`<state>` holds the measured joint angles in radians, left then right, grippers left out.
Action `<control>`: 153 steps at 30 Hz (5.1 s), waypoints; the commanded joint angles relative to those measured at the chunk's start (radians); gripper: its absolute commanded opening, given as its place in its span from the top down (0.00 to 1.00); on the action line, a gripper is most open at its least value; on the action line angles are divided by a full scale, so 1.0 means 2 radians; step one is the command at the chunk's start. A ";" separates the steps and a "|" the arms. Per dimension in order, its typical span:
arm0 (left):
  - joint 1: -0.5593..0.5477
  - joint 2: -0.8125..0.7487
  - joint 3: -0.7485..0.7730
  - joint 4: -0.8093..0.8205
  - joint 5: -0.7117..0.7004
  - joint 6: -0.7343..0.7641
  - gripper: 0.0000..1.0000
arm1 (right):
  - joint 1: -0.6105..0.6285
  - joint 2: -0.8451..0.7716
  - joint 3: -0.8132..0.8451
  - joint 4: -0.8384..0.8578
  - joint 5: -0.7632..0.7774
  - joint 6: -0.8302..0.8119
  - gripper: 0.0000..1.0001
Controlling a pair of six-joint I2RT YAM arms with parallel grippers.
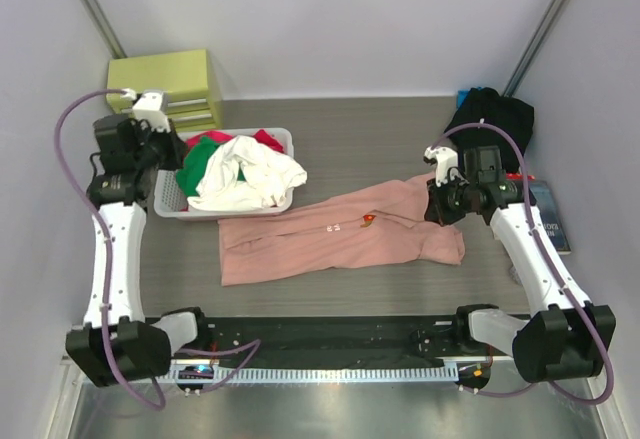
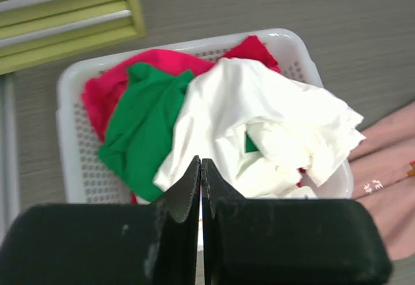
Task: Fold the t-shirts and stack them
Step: Rotate the tshirt 90 degrees
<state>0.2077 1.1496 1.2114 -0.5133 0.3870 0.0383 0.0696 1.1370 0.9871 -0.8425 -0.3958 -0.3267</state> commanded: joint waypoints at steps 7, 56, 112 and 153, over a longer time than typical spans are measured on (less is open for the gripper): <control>-0.125 0.225 0.069 -0.033 -0.146 -0.026 1.00 | -0.005 0.008 -0.002 0.019 -0.006 0.005 0.99; 0.159 0.022 -0.080 0.040 -0.026 0.084 1.00 | -0.014 -0.131 -0.037 0.032 0.016 0.039 0.99; 0.158 -0.102 -0.096 -0.154 0.110 0.056 1.00 | -0.052 0.579 0.397 0.069 -0.074 0.249 0.99; 0.158 -0.101 -0.105 -0.162 0.094 0.060 1.00 | 0.042 0.675 0.562 0.050 -0.018 0.267 0.99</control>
<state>0.5240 0.9592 0.9894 -0.8276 0.5793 0.1223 0.2161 2.5462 2.1925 -0.7540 -0.5930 0.1875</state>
